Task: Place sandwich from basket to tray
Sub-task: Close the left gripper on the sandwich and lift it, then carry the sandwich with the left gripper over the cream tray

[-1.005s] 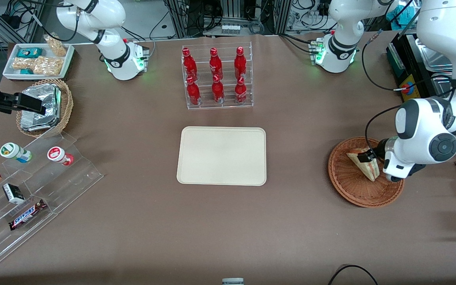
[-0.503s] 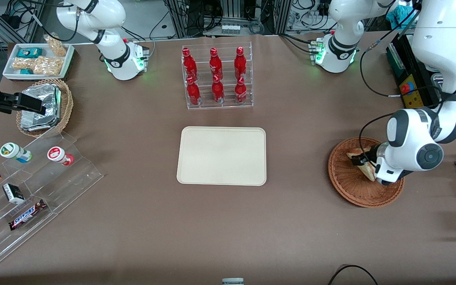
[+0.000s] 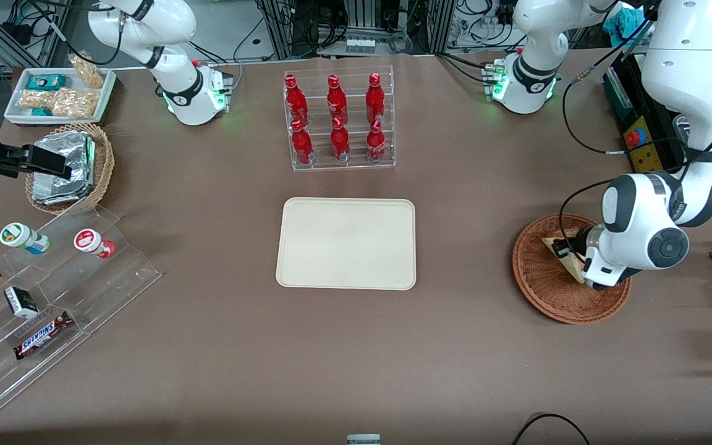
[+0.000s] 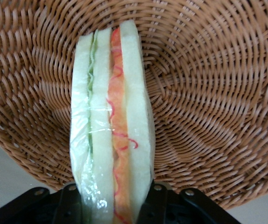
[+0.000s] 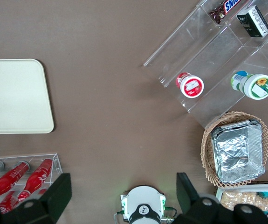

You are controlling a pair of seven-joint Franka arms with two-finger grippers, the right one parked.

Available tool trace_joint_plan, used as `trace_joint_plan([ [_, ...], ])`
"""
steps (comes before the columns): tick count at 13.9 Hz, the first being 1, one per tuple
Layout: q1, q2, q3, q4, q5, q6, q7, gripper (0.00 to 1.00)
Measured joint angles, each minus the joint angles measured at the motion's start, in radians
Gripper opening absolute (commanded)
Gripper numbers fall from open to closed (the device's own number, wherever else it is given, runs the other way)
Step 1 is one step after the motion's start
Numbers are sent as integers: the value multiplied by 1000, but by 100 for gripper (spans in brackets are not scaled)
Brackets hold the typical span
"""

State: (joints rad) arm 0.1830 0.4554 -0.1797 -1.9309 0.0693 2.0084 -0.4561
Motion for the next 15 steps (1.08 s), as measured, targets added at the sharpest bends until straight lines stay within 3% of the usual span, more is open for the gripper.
trace_joint_plan([
  [4, -8, -32, -22, 91, 0, -144, 21, 15],
  [7, -54, -70, -93, 144, -1, -216, 24, 15],
  [10, -173, -70, -134, 155, -10, -220, -47, 16],
  [13, -312, -29, -136, 192, -103, -214, -103, 16],
  [15, -409, 15, -137, 246, -146, -212, -171, 22],
])
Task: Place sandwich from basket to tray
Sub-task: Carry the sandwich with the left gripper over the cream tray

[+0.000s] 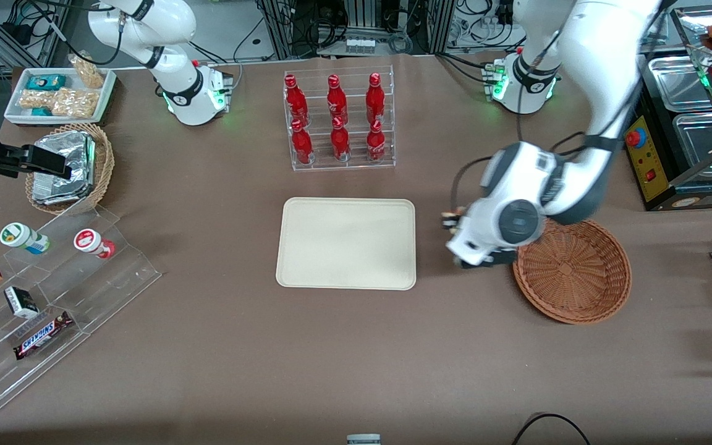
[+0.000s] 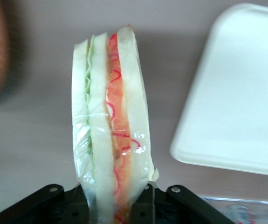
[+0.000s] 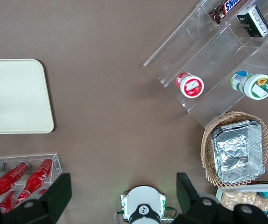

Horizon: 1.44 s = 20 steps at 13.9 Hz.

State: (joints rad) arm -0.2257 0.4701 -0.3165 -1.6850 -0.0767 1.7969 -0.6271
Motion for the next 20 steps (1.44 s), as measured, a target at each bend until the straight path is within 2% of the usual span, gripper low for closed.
trace_joint_plan([
  [4, -166, 110, 1, 114, -4, 62, -198, 22],
  [10, -295, 210, 6, 148, -2, 227, -327, 22],
  [12, -335, 233, 10, 156, 23, 253, -373, 23],
  [15, -362, 266, 10, 185, 75, 256, -427, 23],
  [20, -359, 273, 24, 211, 76, 256, -431, 23],
])
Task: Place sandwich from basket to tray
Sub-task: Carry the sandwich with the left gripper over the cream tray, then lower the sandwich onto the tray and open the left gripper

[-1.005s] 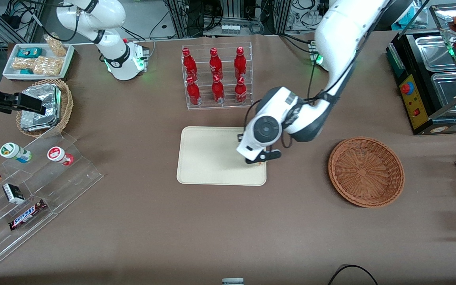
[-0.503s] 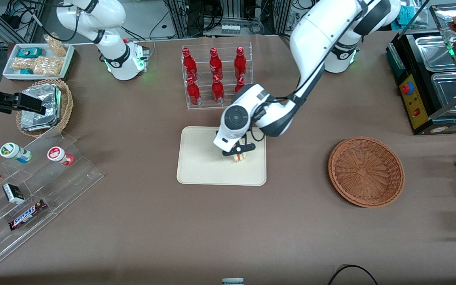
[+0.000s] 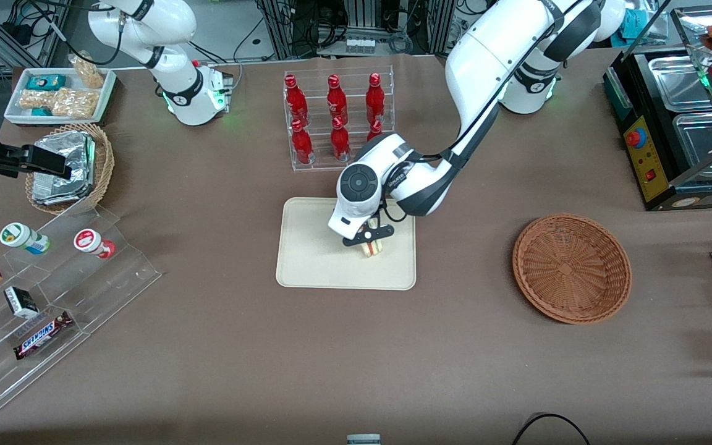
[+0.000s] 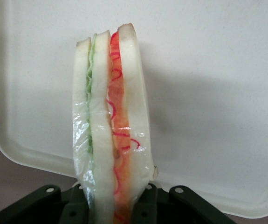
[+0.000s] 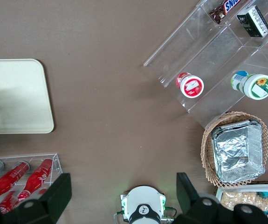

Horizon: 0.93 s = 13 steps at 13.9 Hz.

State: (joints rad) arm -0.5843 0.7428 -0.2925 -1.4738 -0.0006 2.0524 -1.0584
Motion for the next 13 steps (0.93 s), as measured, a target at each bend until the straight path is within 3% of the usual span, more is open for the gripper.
trace_joint_plan([
  [4, 45, -8, 3, 76, -4, -66, -5, 23],
  [13, 49, -7, -2, 80, -4, -84, 57, 23],
])
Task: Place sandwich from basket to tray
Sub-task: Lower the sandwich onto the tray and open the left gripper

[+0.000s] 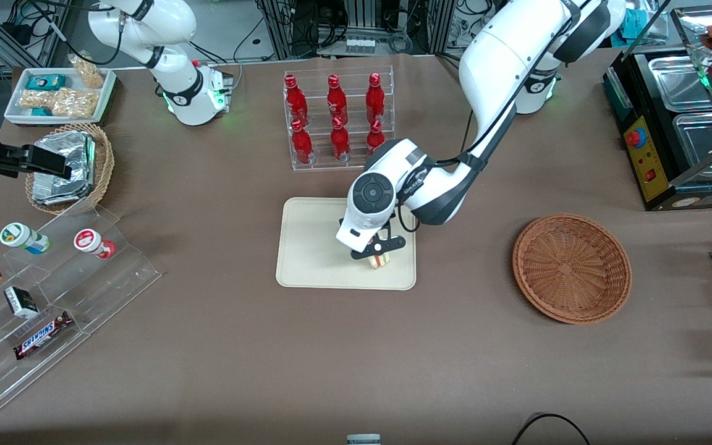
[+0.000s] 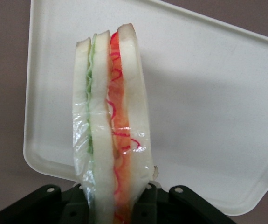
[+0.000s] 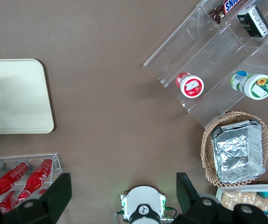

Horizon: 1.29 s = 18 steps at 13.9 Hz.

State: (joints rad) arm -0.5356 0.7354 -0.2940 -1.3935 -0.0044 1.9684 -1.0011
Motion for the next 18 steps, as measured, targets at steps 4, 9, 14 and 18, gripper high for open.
trace_joint_plan([
  [4, 1, 0, 0, 0, 0, -33, 100, 23],
  [9, 4, 0, 0, 1, 0, -41, 318, 24],
  [14, -4, 9, 0, 1, 4, -8, 437, 23],
  [18, -7, 34, -1, 0, 11, 12, 481, 23],
])
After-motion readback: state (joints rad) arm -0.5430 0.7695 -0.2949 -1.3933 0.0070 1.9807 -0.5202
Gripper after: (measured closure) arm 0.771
